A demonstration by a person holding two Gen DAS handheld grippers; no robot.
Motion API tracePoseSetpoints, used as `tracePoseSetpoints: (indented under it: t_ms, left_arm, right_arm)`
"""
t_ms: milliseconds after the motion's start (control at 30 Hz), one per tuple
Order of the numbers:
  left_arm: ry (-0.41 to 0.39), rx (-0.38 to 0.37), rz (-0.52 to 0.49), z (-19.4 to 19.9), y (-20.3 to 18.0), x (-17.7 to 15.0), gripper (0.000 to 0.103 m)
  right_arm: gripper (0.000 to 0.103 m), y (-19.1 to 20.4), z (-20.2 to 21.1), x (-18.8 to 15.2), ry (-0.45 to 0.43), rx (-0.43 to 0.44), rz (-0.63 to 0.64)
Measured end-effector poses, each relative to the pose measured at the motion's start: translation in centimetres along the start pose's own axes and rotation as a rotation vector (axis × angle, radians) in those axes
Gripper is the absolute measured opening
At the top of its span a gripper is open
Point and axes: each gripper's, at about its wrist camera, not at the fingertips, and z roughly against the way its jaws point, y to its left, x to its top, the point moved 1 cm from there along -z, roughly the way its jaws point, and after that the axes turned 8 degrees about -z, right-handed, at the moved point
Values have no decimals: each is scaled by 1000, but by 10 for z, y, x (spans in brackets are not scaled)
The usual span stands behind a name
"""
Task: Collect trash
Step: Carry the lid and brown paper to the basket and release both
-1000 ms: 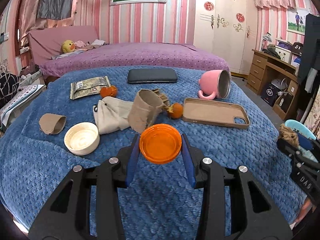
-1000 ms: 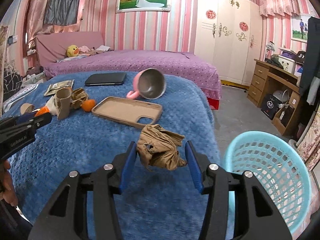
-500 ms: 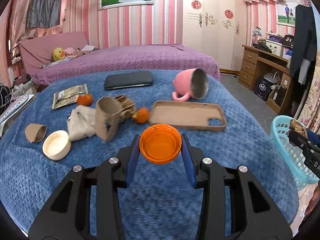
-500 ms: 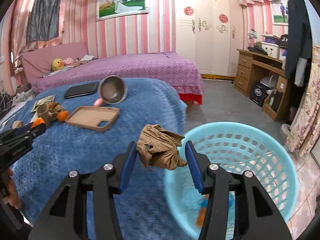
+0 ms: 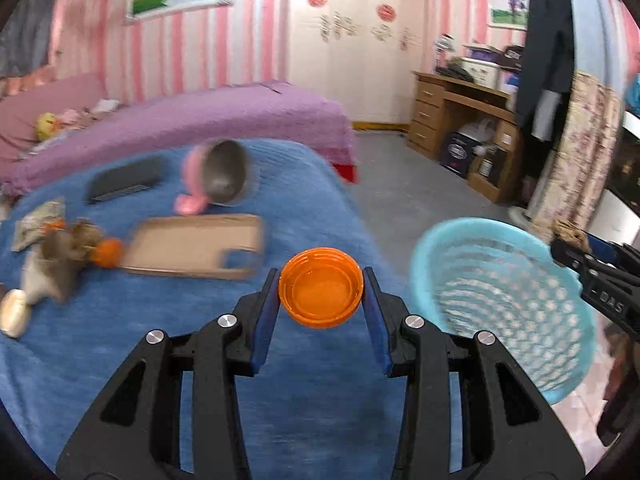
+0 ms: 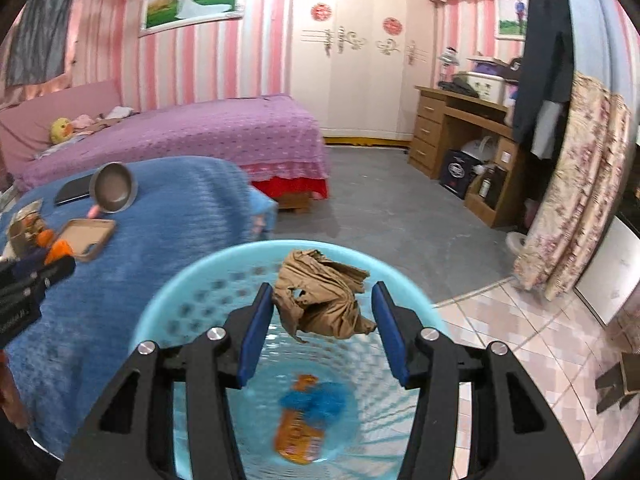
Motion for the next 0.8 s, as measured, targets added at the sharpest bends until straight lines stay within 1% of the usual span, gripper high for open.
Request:
tracePoseSetpoints:
  t_ms: [67,133,200,400,433,467,533,600,633,733,800]
  left_arm:
    - [10,-41,-11,-6,-20,2,39]
    - [12,-60,-38,-13,-42,4,39]
    - [17,-70,-51,-19,-56,5,39]
    - [32,-142,-52,-32,-88,16,39]
    - [30,-143,-56,-33,-90,18,43]
    - [28,-139,-65,-33,-93,20,48]
    - [23,-128,-60,-33,-94,24,75]
    - [20,-125,-56,-31,-91,27,80]
    - [15,-117,-56,-30,-89,28,84]
    - [-1,-59,-43,-24,-75,29,93]
    - [2,-37,-25,-22,-63,29,94]
  right_arm:
    - [51,-18,-4,-1,8,-19,-13]
    - [51,-30,-6,-3,15,-23,-27]
    - [51,-39,-8,-4,21,-25,-40]
    - [51,-62,-10,-3,13,-38,-69]
    - [51,-65,-11,-3,12,-38,-79]
    - [51,-68,-11,-3,12,-38,-88]
    - [51,-68,-12,-4,12,-37,-97]
    - [51,-67,-11,-6,13,-36,-94]
    - [51,-66,-11,-7,14,-35,-92]
    - [51,-62,-11,-8,13,-27,-87]
    - [51,-58,-11,-8,13,-18,-84]
